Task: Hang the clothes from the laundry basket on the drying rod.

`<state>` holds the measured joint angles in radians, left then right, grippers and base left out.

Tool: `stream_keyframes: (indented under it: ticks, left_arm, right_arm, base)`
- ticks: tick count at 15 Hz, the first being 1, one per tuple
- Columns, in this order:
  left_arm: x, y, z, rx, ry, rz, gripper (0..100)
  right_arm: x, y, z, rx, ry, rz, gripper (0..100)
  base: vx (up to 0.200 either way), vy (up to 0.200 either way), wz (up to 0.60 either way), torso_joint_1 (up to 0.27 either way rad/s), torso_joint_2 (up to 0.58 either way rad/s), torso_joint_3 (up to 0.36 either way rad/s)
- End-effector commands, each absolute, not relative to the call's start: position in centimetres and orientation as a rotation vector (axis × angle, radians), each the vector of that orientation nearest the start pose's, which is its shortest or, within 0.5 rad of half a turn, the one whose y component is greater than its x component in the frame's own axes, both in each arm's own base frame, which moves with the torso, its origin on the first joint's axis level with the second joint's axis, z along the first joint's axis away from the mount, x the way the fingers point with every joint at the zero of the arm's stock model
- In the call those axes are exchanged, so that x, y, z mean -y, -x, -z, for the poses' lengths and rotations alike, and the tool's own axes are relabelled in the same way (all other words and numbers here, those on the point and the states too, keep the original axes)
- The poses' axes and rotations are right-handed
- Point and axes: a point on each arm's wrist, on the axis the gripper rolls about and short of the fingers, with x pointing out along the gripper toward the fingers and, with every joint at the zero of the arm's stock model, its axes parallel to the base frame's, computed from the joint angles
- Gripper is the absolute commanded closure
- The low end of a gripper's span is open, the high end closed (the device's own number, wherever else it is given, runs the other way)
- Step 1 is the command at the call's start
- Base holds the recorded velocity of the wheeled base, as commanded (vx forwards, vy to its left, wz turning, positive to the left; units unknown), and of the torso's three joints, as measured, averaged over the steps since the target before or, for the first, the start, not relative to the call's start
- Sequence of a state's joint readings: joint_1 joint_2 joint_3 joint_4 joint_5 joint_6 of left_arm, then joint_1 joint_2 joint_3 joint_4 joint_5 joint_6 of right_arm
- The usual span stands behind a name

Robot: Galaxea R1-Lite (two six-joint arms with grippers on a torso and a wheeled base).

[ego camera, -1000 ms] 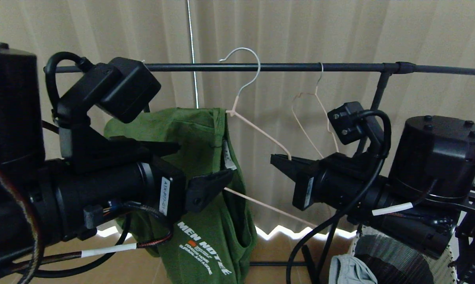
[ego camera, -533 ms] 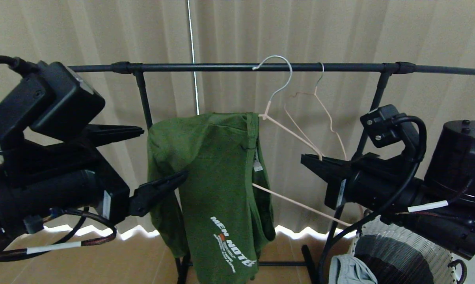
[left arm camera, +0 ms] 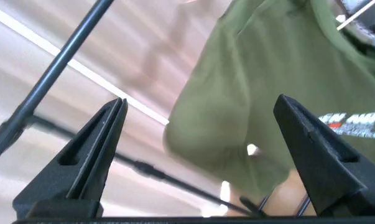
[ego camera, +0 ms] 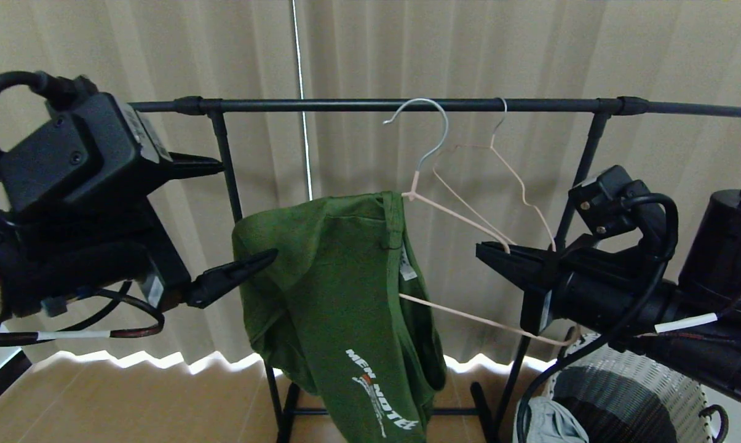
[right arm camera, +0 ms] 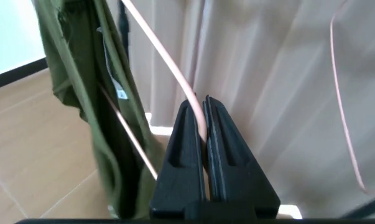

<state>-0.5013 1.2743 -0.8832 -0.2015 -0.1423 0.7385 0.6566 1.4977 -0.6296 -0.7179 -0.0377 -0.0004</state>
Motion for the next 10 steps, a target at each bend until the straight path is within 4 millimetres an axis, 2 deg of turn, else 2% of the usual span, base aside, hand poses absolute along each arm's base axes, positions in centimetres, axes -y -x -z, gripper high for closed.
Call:
stream_keyframes:
  ticks: [1, 5, 10]
  left_arm:
    - [12.5, -19.7, -26.1, 0.019, -0.756, 0.755, 0]
    - [13.8, -22.1, -26.1, 0.004, -0.757, 0.751, 0]
    - [13.9, -22.4, -25.7, -0.013, -0.76, 0.756, 0]
  right_arm:
    - [-15.3, -19.7, -19.9, -0.144, 0.052, -0.645, 100]
    - [-15.3, -19.5, -20.2, -0.113, 0.078, -0.713, 100]
    - [-15.2, -19.1, -19.9, -0.08, 0.069, -0.776, 100]
  base:
    - [0.0, 0.0, 0.0, 0.0, 0.0, 0.0]
    - [0.0, 0.0, 0.0, 0.0, 0.0, 0.0]
    - [0.0, 0.0, 0.0, 0.0, 0.0, 0.0]
